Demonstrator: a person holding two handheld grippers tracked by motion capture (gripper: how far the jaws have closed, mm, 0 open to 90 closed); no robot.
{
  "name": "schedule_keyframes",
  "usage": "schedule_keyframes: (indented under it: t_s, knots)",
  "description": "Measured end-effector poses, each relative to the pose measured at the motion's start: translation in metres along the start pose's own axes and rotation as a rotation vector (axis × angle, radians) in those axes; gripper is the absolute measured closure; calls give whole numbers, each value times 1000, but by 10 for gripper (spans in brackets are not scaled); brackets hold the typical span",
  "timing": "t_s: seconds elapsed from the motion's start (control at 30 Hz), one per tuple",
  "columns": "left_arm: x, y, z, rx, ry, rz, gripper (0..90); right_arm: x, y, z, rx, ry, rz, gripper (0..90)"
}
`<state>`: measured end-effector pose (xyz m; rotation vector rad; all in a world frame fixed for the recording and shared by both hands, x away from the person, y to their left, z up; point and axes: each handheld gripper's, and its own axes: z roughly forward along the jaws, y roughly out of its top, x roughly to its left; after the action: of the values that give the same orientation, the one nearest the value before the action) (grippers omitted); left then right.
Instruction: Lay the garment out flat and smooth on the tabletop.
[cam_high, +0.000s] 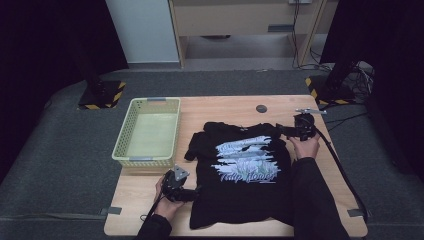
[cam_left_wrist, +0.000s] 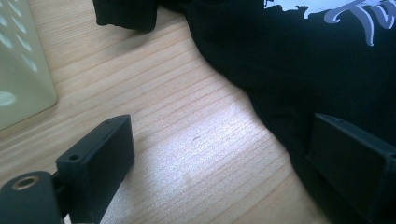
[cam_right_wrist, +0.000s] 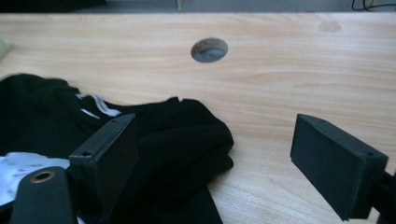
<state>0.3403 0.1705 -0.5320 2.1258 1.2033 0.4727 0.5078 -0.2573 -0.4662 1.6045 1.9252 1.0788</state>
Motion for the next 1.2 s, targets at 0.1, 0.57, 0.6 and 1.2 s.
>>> schedule_keyframes:
  t_s: [0.1, 0.57, 0.6, 1.2]
  knots:
    - [0, 0, 0, 0, -1, 1, 70, -1, -5, 14, 33, -12, -3, 173]
    - [-1, 0, 0, -1, -4, 2, 70, 2, -20, 43, 100, 8, 13, 269]
    - [-1, 0, 0, -1, -4, 2, 70, 2, -20, 43, 100, 8, 13, 269]
    - [-1, 0, 0, -2, -4, 2, 71, 8, -31, 55, 148, 31, -15, 714]
